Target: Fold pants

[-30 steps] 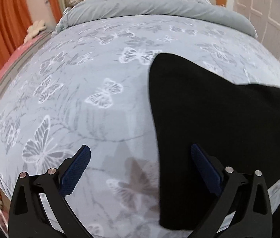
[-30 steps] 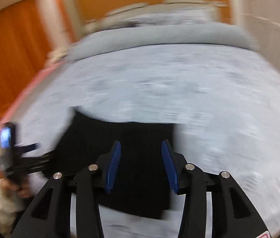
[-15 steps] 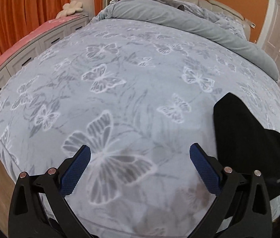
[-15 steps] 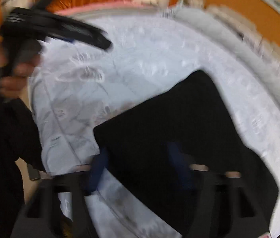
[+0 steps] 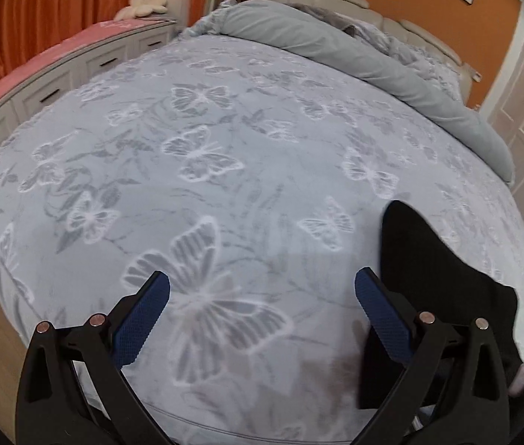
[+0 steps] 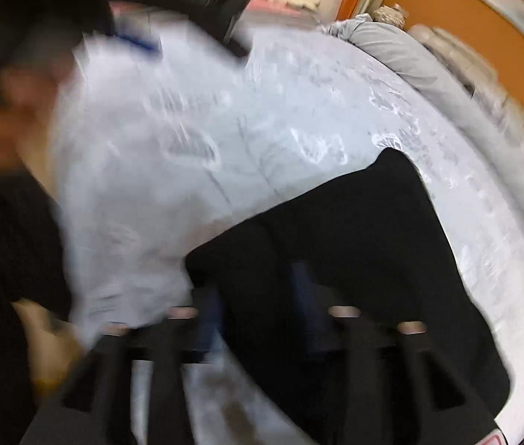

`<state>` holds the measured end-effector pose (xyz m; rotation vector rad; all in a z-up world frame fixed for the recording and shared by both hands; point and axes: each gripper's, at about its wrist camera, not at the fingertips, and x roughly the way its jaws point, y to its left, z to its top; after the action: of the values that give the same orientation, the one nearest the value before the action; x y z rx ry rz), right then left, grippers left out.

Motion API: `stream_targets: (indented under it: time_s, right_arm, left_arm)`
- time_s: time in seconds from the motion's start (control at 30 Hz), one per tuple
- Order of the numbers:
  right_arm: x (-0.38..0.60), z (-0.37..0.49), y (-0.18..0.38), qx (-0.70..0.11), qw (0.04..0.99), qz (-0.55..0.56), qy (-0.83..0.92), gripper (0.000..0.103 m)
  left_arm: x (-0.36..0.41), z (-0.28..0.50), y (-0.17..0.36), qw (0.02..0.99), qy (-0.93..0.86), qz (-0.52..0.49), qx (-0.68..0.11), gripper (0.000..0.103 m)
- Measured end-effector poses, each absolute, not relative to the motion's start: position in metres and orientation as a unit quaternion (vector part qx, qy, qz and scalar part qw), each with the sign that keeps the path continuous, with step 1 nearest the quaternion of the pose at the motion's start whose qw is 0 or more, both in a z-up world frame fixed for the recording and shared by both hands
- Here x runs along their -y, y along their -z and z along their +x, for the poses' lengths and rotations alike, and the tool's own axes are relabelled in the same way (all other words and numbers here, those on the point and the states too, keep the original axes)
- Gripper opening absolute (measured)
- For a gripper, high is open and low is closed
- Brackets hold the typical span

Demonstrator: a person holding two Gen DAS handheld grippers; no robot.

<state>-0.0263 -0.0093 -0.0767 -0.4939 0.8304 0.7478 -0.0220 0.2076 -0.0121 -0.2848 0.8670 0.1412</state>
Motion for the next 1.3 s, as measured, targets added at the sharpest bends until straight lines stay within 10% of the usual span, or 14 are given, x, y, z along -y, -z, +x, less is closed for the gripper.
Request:
stream_targets:
  time_s: [0.2,0.4,0.53,0.63,1.13,1.3]
  right_arm:
    - [0.180,0.018,0.014,-0.367,0.900,0.033,-0.234,0.065]
    - [0.296,0.075,0.075,-0.484,0.855,0.176,-0.048,0.065]
    - [0.277,0.093,0.096,-0.501,0.844,0.157,-0.108,0.061]
    - [0.253,0.099,0.101,-0.511,0.845,0.102,-0.116,0.022]
    - [0.264,0.033,0.033,-0.397,0.902,0.095,-0.138,0.030]
    - [0.221,0.033,0.105,-0.525,0.835,0.020,-0.162,0.019]
  left_arm:
    - [-0.154,-0.008,-0.002,0.910,-0.030,-0.107,-0.399,0.098]
    - [-0.078,0.042,0.033,0.884,0.001,-0.079,-0.460,0.098]
    - [-0.050,0.058,0.056,0.877,-0.017,-0.057,-0.477,0.098]
    - [-0.041,0.067,0.073,0.867,-0.040,-0.041,-0.495,0.098]
    - [-0.072,0.044,0.043,0.879,-0.026,-0.114,-0.462,0.098]
    - [-0.078,0.032,0.035,0.895,-0.079,-0.052,-0.435,0.098]
